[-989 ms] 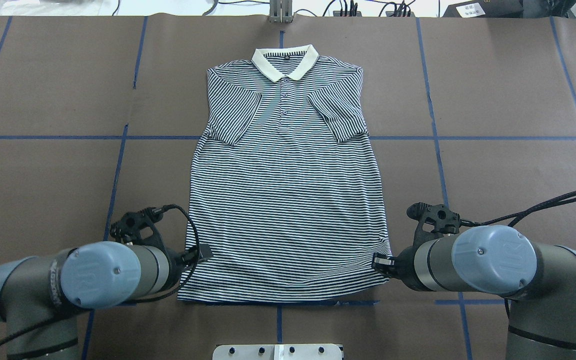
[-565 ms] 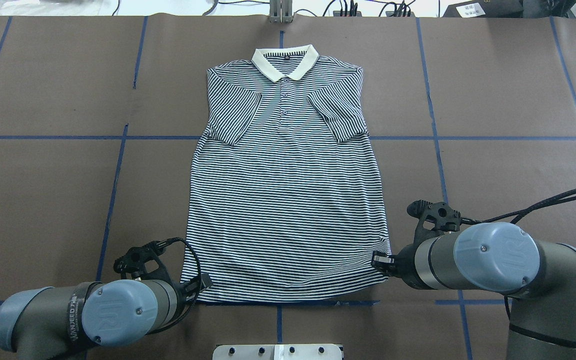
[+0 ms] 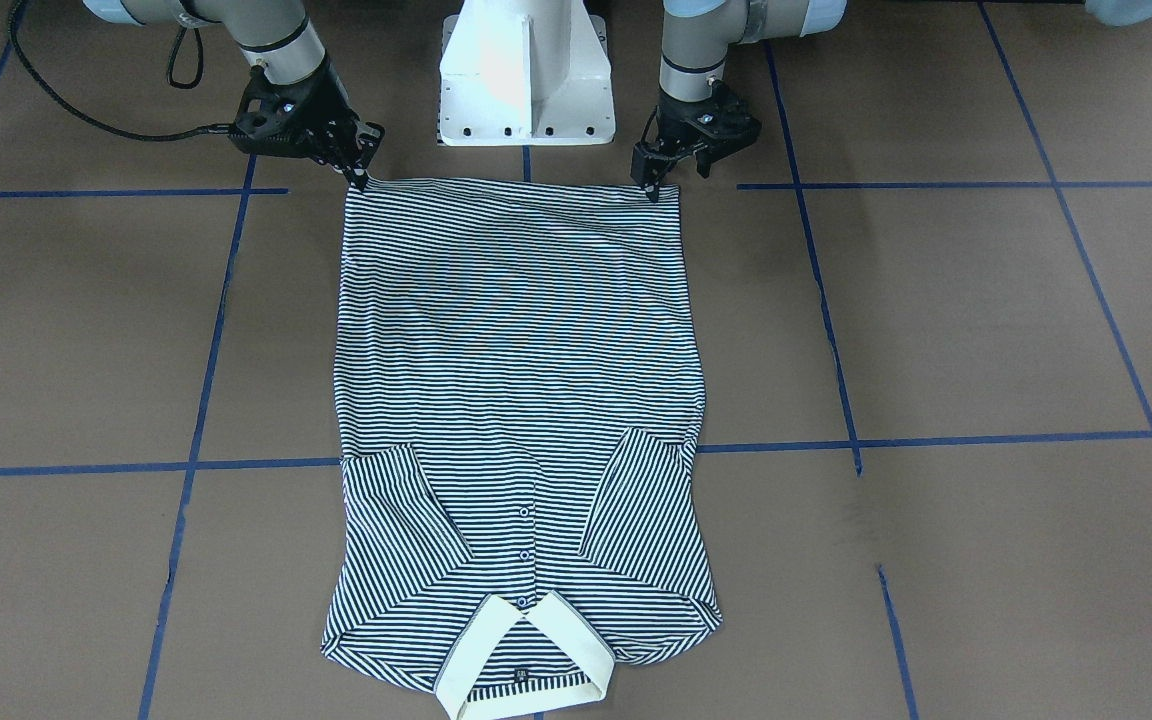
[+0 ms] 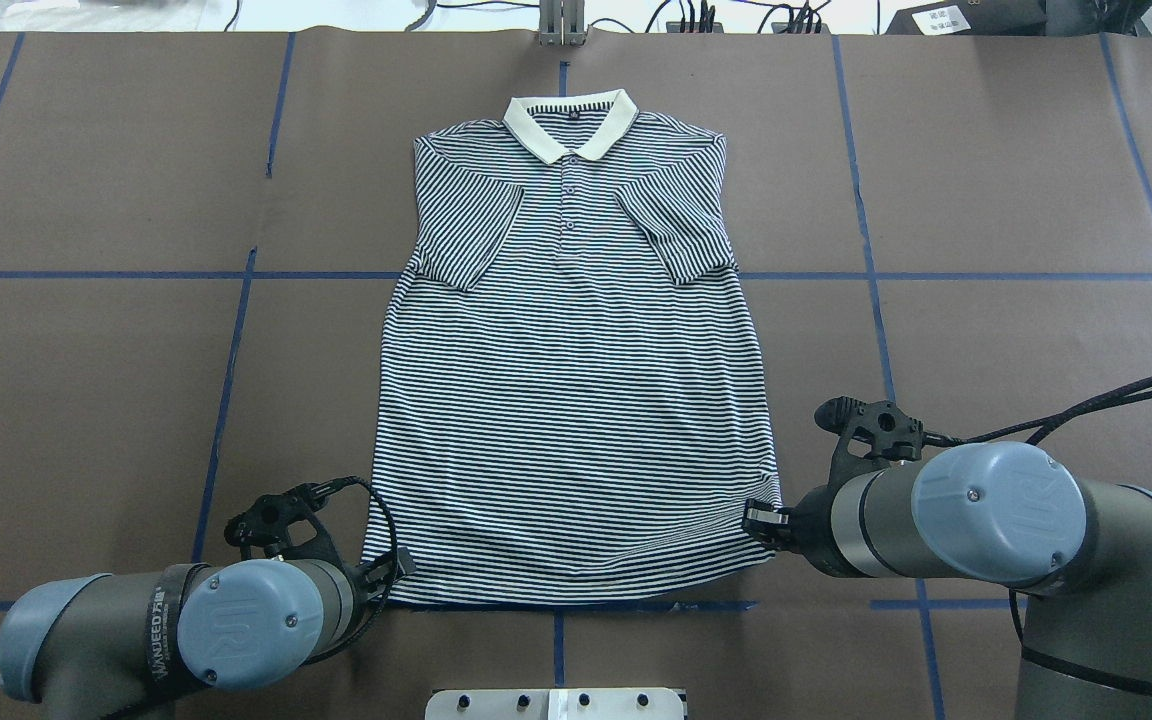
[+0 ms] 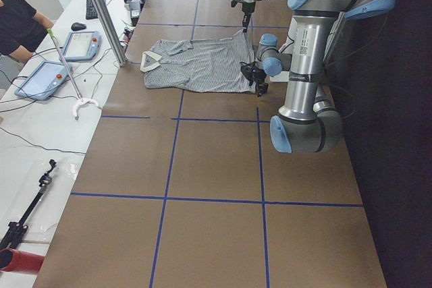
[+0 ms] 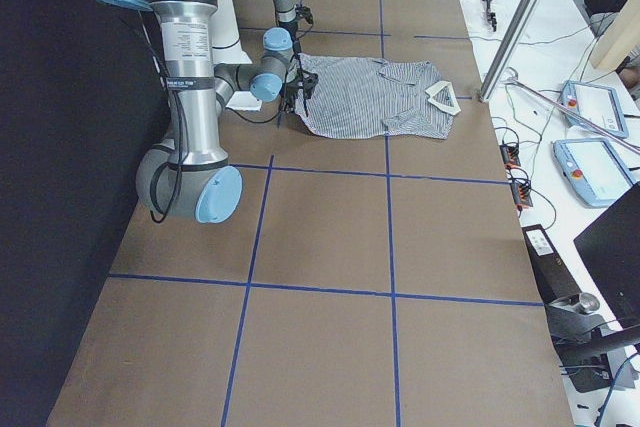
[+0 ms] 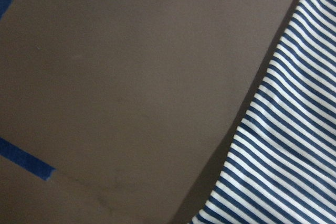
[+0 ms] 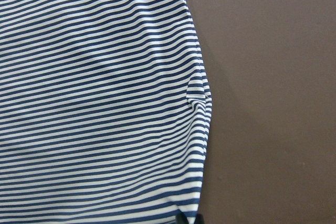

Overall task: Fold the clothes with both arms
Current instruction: 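Grasp the hem corners with both grippers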

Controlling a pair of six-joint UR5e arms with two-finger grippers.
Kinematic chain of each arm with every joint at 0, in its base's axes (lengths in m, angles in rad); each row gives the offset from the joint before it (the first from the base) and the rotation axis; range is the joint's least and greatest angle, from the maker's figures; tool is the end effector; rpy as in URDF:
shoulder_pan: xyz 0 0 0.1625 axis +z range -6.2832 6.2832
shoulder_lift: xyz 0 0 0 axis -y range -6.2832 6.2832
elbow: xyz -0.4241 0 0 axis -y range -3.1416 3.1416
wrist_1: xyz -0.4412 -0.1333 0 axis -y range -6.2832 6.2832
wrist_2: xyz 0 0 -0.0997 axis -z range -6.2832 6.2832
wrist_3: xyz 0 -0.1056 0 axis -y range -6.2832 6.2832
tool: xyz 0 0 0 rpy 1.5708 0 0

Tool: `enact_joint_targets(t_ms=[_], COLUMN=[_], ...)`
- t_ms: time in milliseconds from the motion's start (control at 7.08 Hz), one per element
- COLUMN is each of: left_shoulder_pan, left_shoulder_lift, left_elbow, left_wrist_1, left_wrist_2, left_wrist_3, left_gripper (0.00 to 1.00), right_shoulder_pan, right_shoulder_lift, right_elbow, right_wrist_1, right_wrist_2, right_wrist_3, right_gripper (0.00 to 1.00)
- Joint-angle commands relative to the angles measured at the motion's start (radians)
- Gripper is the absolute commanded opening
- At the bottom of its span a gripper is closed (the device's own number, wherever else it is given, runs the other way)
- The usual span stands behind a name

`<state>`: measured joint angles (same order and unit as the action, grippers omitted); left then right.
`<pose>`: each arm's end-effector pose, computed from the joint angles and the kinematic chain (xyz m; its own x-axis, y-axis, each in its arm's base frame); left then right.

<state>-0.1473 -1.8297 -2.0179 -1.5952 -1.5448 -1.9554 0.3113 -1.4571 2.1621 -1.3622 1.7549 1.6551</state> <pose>0.5627 -0.2210 0.2983 0.6215 -0.4714 -0.6257 0.4284 0.8732 -0.2324 -0.4670 -0.2700 0.2824 0.5657 0.2690 0.7795 -0.2115 0.9610 -0.1781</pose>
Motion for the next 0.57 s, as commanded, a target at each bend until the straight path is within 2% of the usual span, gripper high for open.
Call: enact_joint_targets(t_ms=[0, 424], left_shoulder_pan=[0.003, 0.006], left_shoulder_lift=[-0.005, -0.032], left_elbow=[0.005, 0.024], left_wrist_1=[0.006, 0.008], left_wrist_2=[0.023, 0.023], left_wrist_3=[0.003, 0.003], left_gripper=[0.89, 0.85], right_shoulder_pan=[0.000, 0.003], right_shoulder_lift=[-0.002, -0.005], right_elbow=[0.001, -0.001], right_wrist_1=[0.000, 0.000], right_wrist_2=[0.000, 0.000], right_wrist_3=[0.000, 0.000], right_gripper=[0.00, 0.00])
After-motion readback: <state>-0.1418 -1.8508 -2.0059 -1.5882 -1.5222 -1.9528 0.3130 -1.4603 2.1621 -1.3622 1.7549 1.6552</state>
